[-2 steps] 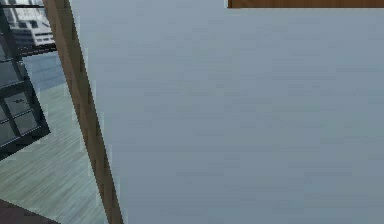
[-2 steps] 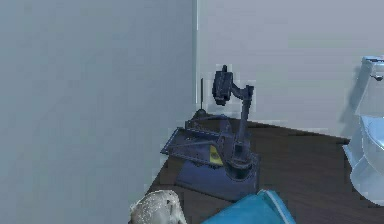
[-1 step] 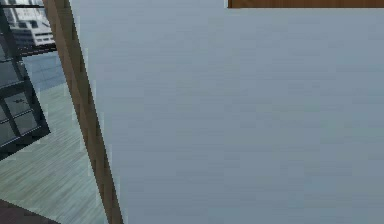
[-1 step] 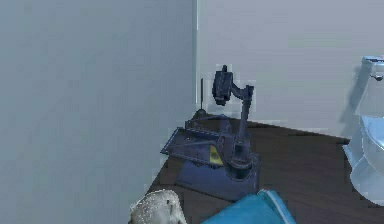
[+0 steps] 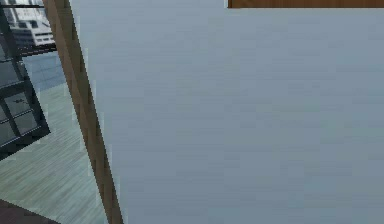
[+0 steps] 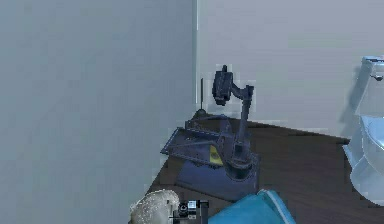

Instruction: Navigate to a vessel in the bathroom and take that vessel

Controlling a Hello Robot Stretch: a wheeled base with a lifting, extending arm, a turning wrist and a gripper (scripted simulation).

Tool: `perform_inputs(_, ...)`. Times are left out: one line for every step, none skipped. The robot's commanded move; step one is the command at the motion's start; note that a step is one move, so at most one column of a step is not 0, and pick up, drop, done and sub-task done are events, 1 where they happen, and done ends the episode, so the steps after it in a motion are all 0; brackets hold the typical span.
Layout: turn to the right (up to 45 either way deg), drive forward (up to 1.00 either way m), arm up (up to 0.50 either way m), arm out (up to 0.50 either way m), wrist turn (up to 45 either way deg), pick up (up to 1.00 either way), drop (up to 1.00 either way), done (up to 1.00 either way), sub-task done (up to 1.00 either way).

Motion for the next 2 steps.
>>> perform_inputs(0.0,0.0,0.0,0.0,45.0,0.0,0.0,0.0,0.0)
perform_inputs(0.0,0.0,0.0,0.0,45.0,0.0,0.0,0.0,0.0)
